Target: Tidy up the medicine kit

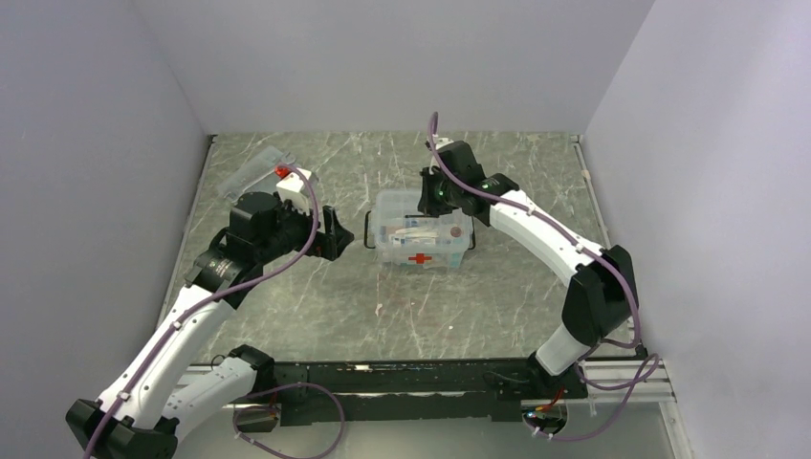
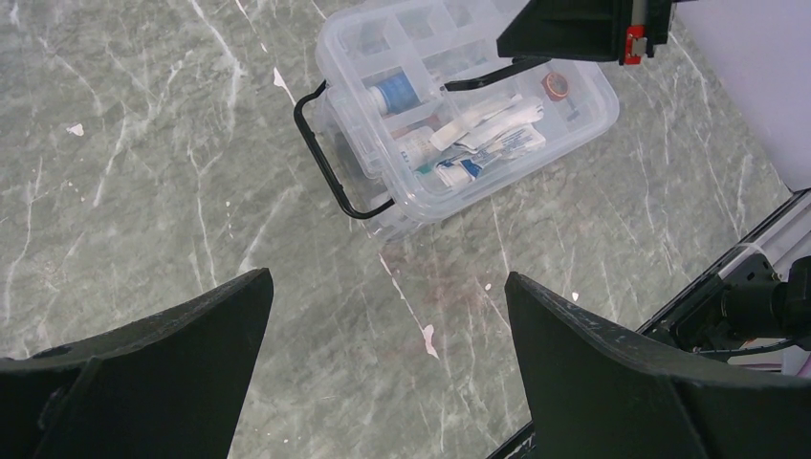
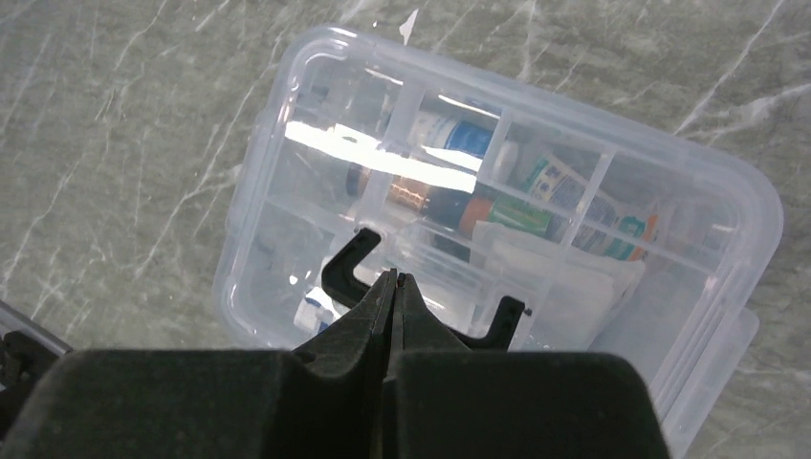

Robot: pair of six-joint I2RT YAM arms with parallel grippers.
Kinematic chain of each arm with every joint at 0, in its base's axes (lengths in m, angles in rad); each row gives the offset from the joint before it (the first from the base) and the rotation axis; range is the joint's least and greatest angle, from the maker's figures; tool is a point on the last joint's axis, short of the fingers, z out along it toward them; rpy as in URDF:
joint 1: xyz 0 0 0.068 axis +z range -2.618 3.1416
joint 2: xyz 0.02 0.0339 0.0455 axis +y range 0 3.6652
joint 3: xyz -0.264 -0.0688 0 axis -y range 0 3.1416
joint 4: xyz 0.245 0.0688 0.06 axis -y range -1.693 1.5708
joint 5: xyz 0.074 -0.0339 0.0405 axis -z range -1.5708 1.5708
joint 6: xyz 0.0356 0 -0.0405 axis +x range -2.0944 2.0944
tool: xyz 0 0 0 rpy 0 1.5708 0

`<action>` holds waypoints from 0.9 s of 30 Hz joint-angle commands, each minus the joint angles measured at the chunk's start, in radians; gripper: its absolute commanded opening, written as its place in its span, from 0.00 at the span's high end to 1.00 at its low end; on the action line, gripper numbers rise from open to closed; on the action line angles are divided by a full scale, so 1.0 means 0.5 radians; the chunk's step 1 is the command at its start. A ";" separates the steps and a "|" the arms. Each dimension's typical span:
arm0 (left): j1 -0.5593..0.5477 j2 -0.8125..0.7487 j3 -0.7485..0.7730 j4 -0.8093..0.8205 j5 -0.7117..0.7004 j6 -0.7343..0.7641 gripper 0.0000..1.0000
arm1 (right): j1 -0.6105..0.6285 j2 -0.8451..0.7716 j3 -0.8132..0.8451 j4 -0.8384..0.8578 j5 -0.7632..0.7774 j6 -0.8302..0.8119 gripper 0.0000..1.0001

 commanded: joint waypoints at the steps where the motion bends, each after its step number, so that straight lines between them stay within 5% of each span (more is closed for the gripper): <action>1: 0.008 -0.035 -0.011 0.084 0.040 0.002 0.01 | -0.001 -0.123 -0.105 0.029 -0.039 -0.026 1.00; 27: 0.008 -0.002 0.043 0.074 0.091 0.002 0.01 | 0.051 -0.606 -0.485 0.334 0.233 0.073 1.00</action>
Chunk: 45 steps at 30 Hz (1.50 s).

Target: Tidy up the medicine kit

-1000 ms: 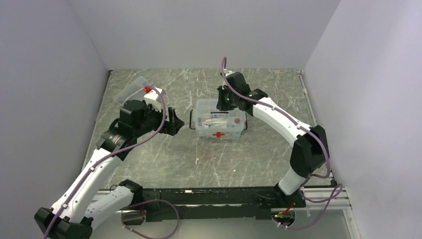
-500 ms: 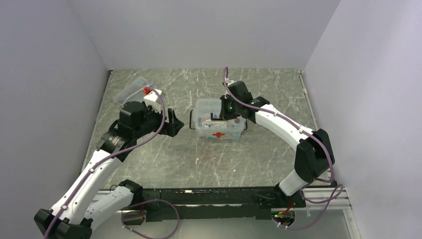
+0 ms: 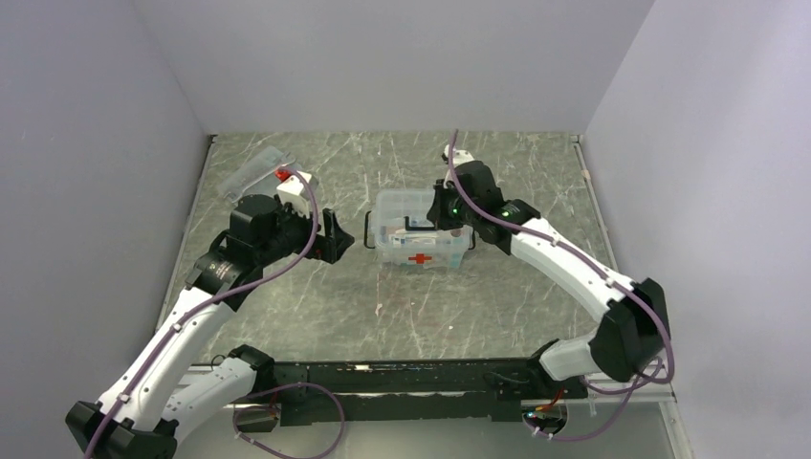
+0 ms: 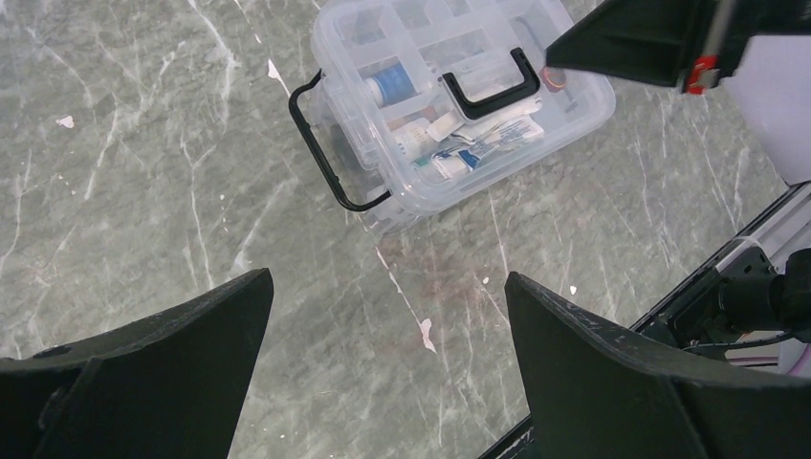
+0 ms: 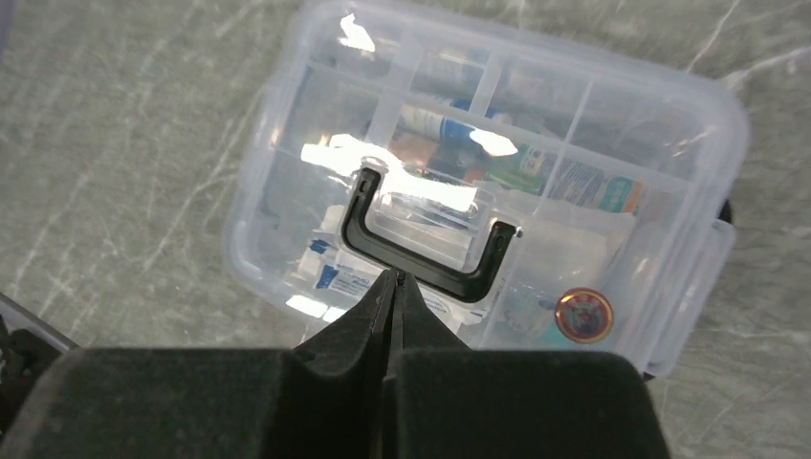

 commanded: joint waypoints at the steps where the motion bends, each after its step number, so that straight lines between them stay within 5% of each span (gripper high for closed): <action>1: 0.008 0.055 0.101 0.077 0.094 0.013 0.01 | 0.004 -0.245 -0.014 0.114 0.178 0.018 0.99; 6: 0.008 0.148 0.159 0.067 0.122 0.025 0.02 | 0.003 -0.272 0.050 0.045 0.197 -0.087 0.85; 13: 0.020 0.194 0.097 0.177 -0.008 -0.124 0.01 | 0.003 -0.126 0.220 0.041 -0.149 -0.433 0.54; 17: 0.116 0.247 0.050 0.259 0.028 -0.255 0.01 | 0.004 -0.082 0.220 0.137 -0.286 -0.690 0.45; 27: 0.429 0.313 -0.135 0.469 0.264 -0.484 0.01 | 0.011 0.013 0.063 0.521 -0.524 -1.005 0.42; 38: 0.625 0.353 -0.314 0.610 0.421 -0.613 0.01 | 0.059 0.150 -0.048 0.809 -0.762 -1.380 0.50; 45: 0.664 0.393 -0.387 0.675 0.471 -0.658 0.01 | 0.062 0.269 0.031 0.729 -0.763 -1.481 0.52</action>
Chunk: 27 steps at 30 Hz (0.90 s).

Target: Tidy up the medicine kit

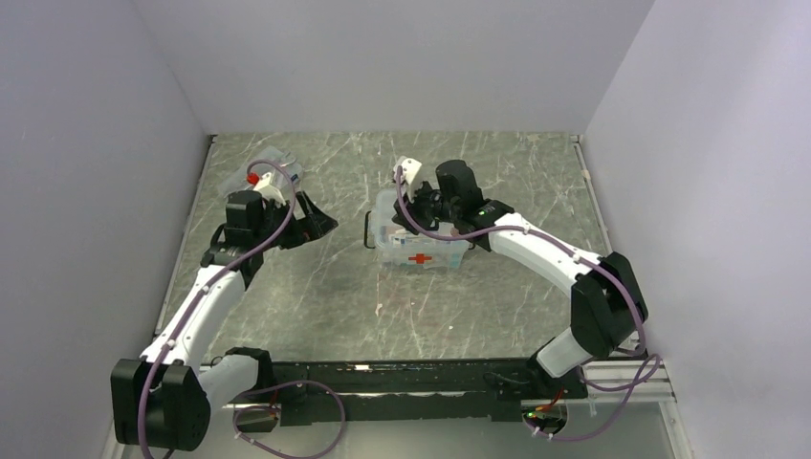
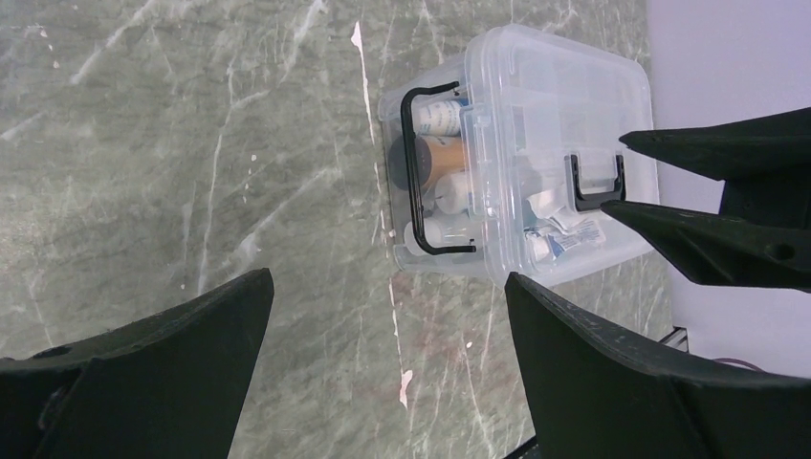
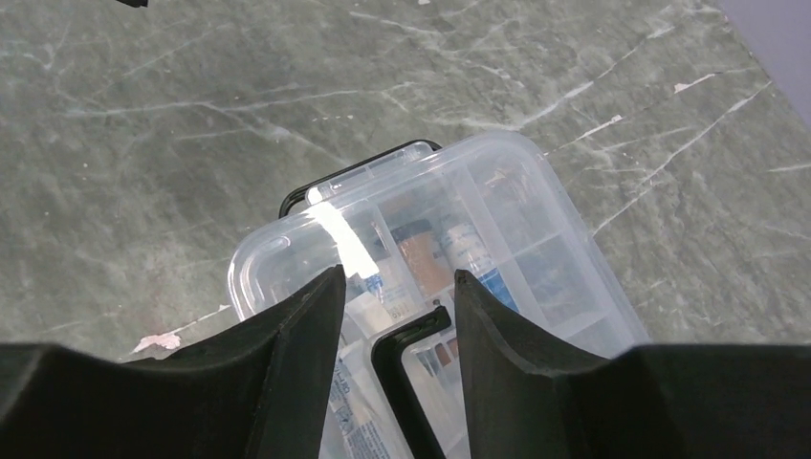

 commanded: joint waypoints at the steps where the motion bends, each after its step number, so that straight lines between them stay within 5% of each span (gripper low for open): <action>1: 0.024 0.029 -0.029 0.147 0.099 -0.061 0.01 | 0.006 0.064 0.056 0.129 -0.057 -0.118 0.53; 27: 0.034 0.376 -0.079 0.426 0.267 -0.239 0.01 | 0.011 0.331 -0.025 0.273 -0.021 0.013 0.87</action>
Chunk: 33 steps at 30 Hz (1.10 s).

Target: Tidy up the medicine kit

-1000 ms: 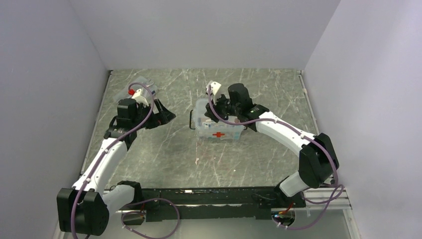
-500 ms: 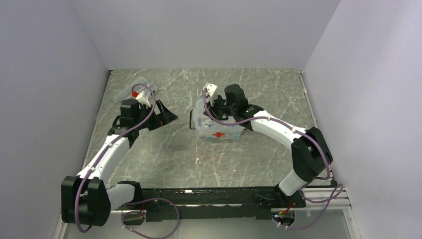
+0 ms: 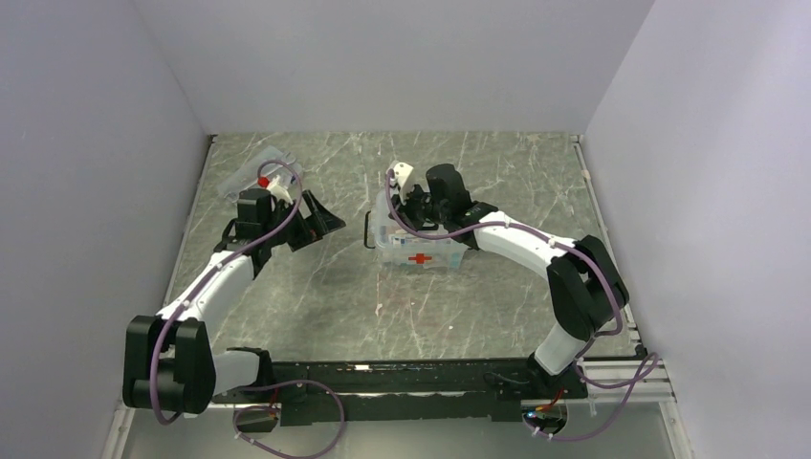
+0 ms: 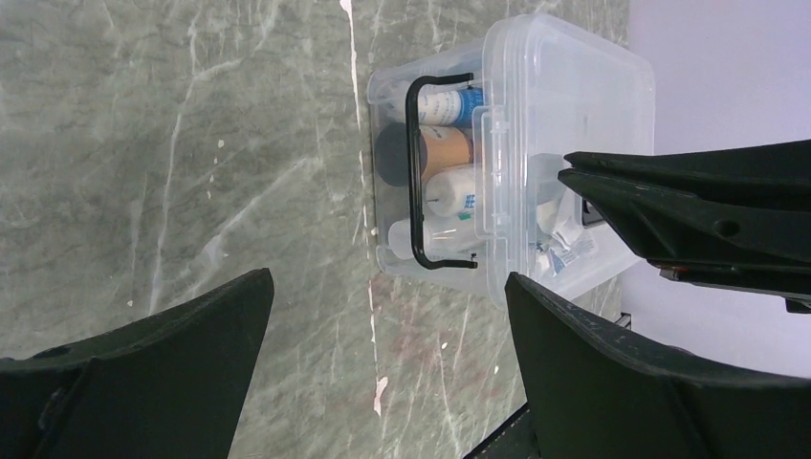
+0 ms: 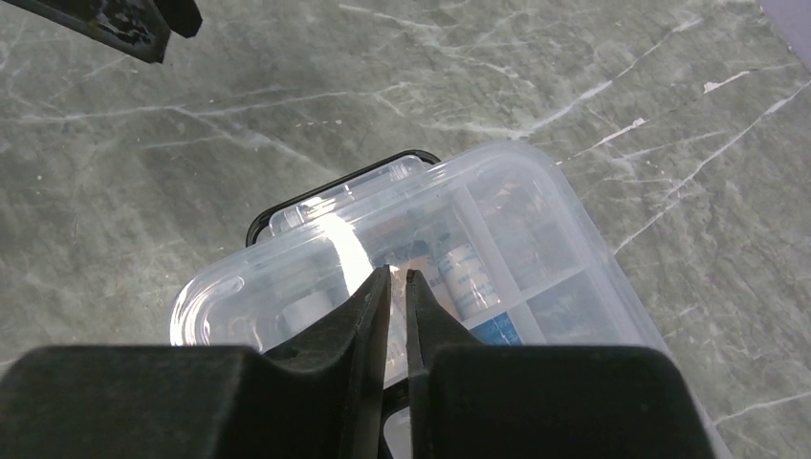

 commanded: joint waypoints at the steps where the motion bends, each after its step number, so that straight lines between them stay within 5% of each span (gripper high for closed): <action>1: 0.009 0.058 -0.024 0.175 0.071 -0.058 0.01 | 0.009 0.077 -0.009 0.008 -0.005 0.018 0.88; 12: 0.009 0.249 -0.049 0.384 0.153 -0.158 0.06 | 0.014 0.068 -0.066 -0.100 0.134 0.089 1.00; 25: -0.041 0.705 0.062 0.592 0.358 -0.305 0.70 | 0.014 -0.105 -0.182 -0.057 0.159 0.153 1.00; 33: -0.169 0.904 0.234 0.568 0.375 -0.305 0.90 | 0.015 -0.132 -0.204 -0.040 0.140 0.187 1.00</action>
